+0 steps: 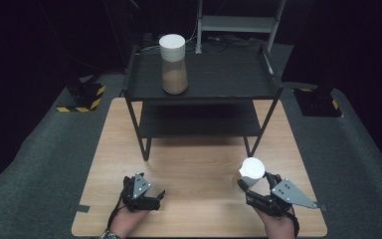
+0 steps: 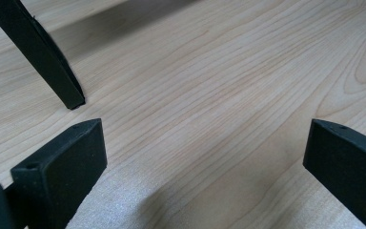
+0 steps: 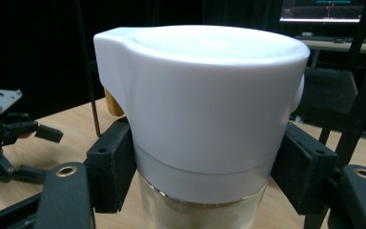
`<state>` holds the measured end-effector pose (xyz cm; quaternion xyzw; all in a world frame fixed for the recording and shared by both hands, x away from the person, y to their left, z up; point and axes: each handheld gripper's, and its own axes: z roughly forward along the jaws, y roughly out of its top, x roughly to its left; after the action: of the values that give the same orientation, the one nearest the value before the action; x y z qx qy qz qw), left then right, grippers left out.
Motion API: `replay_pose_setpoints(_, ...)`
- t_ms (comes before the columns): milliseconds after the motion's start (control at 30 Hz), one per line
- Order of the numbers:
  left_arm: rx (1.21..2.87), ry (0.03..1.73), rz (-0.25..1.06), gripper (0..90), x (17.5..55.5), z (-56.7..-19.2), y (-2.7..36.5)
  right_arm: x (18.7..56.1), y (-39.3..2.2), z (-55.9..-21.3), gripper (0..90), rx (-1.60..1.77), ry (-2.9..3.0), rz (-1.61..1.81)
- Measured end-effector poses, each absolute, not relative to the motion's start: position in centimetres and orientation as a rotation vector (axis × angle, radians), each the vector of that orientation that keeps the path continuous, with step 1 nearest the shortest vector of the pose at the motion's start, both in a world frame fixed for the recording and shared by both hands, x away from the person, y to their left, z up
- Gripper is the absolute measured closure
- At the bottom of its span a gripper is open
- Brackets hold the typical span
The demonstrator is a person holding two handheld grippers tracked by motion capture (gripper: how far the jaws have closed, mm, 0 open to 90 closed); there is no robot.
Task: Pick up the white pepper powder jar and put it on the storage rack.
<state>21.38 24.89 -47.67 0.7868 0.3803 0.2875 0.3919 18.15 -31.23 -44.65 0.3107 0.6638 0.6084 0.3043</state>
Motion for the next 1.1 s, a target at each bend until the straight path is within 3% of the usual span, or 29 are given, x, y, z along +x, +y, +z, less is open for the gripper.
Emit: replay_pose_setpoints(1100, 1.992, 0.957, 0.715, 1.0, 21.5, -47.7, 25.2, 19.9, -30.4, -37.5, 30.2, 0.743, 1.653, 1.631)
